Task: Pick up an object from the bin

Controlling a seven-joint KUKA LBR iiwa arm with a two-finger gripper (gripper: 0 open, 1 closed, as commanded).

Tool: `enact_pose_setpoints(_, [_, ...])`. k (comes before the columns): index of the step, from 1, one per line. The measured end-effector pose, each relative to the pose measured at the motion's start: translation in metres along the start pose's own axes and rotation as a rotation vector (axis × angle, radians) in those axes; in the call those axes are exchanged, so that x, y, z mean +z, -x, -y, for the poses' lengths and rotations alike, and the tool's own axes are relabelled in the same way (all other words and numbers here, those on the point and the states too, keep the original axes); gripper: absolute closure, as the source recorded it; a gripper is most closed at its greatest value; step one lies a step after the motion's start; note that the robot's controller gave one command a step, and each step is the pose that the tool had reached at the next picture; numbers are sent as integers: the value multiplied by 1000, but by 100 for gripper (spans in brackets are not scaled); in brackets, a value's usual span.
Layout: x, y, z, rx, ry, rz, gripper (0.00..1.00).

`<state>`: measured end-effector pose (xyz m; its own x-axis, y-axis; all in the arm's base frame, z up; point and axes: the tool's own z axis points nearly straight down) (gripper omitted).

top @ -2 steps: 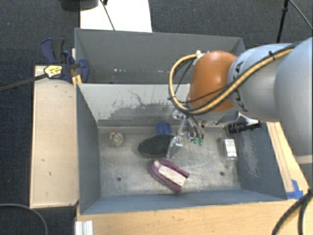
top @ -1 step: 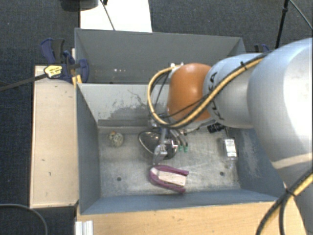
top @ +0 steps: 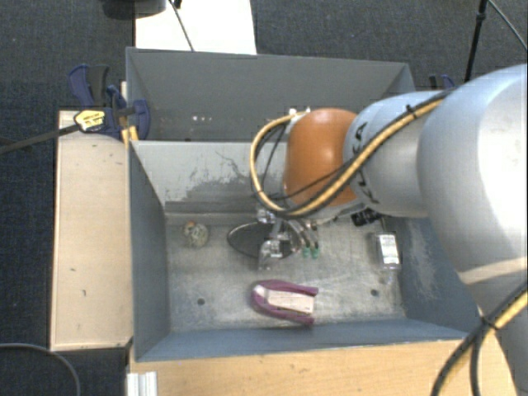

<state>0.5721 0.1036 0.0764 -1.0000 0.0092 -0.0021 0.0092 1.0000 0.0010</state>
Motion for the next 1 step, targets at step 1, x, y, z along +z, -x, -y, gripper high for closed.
enact_pose_setpoints(1, [-150, -11, -3, -19, 1, 7, 100])
